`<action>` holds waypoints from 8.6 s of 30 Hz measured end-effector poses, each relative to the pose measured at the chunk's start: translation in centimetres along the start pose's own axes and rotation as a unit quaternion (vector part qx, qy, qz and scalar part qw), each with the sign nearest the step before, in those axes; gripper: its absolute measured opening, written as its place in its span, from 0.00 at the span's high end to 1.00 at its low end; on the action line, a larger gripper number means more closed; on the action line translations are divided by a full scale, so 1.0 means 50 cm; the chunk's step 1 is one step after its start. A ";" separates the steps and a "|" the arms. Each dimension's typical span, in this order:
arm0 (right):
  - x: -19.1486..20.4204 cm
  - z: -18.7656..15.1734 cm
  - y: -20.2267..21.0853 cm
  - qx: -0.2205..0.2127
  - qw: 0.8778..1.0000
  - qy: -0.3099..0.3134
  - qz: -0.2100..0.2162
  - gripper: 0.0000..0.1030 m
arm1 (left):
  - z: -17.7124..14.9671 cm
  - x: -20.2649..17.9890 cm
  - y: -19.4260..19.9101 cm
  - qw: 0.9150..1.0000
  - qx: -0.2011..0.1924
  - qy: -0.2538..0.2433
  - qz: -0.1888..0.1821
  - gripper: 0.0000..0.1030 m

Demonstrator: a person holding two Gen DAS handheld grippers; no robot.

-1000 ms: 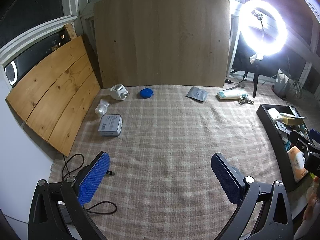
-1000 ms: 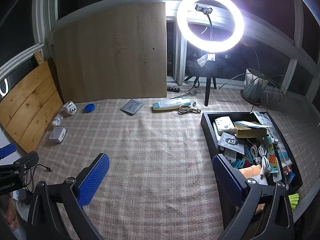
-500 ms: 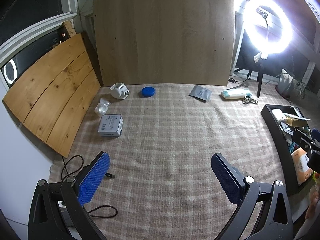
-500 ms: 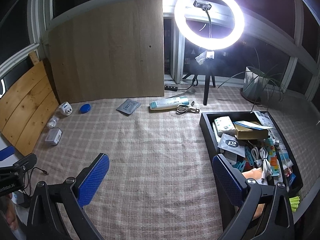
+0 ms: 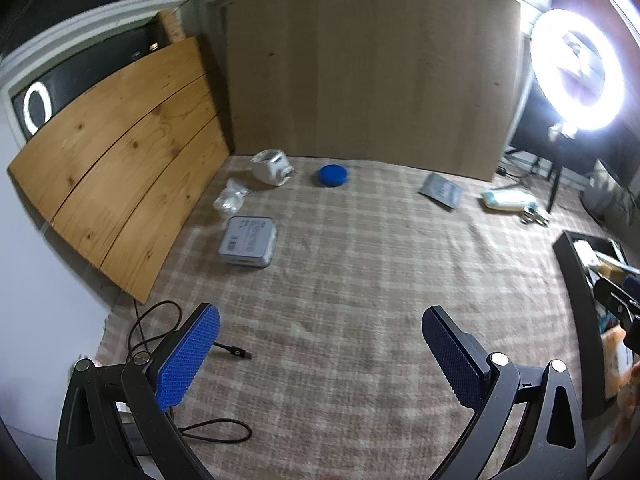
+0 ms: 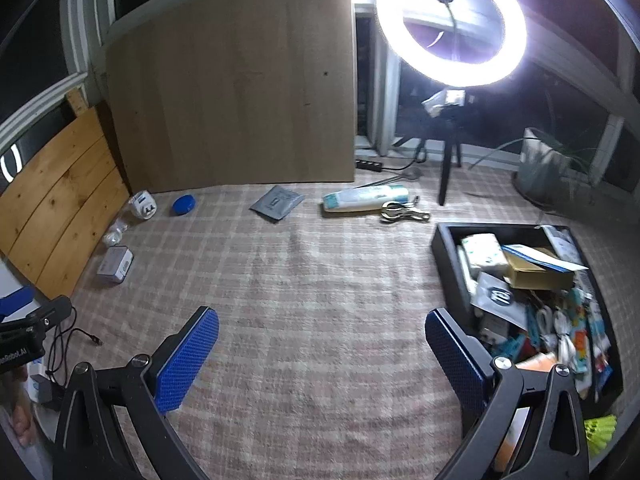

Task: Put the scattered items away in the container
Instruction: 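Move the right tool toward the white plug adapter on the cloth, then close the right tool on the white plug adapter and lift it, then carry the plug adapter to the black tray and open the right tool, then move the right tool back toward the grey-white square box, then close the right tool on the square box and lift it, then carry the square box over the black tray and open the right tool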

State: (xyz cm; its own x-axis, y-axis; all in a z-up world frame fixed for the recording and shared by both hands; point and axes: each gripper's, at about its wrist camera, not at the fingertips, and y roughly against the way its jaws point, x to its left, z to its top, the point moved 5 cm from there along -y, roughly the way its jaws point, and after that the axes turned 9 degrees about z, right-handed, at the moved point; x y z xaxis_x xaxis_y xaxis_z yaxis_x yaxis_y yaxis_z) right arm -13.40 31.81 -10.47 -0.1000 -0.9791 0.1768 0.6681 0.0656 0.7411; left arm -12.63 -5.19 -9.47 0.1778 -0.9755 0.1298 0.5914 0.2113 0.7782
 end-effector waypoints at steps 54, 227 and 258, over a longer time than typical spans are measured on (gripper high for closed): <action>0.581 0.297 -0.779 0.287 0.921 0.139 0.224 0.64 | 0.297 0.144 -0.619 0.986 0.043 0.141 -0.081 0.04; 0.168 0.023 -0.276 0.218 0.939 -0.143 0.226 0.60 | 0.074 -0.341 -0.135 0.960 0.026 -0.161 -0.228 0.30; -0.622 -0.214 0.246 0.073 0.929 -0.358 0.063 0.58 | -0.212 -1.153 0.327 0.820 -0.013 -0.402 -0.407 0.29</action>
State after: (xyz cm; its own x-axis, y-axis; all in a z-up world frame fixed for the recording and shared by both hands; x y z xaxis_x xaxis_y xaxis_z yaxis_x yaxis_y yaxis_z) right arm 5.82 61.03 -13.78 -0.5273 -0.5866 0.6147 0.6062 0.2472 0.7559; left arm -4.84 55.17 -10.75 -0.8540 -0.5175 -0.0539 0.2761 -0.5385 0.7961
